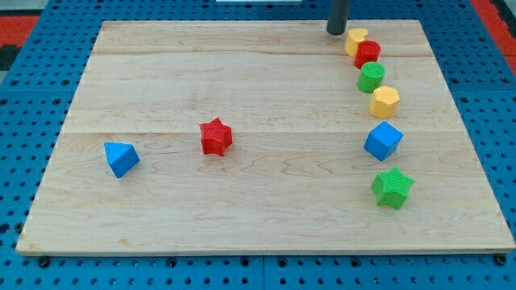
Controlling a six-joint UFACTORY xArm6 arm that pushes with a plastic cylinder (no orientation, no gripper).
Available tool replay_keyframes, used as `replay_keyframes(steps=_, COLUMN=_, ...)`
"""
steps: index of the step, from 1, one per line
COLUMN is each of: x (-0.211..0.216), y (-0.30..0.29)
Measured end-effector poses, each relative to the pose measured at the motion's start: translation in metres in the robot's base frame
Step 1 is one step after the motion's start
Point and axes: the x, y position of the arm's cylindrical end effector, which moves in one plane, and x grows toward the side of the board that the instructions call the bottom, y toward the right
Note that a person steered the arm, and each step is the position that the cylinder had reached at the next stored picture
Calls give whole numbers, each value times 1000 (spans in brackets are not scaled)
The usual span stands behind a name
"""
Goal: Place the yellow heart to the top of the red circle
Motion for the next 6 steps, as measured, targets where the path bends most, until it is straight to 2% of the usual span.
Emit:
replay_keyframes(steps=3, x=11, y=47)
replay_keyframes(steps=4, x=-20, y=21)
replay_keyframes(steps=6, x=-32, y=23)
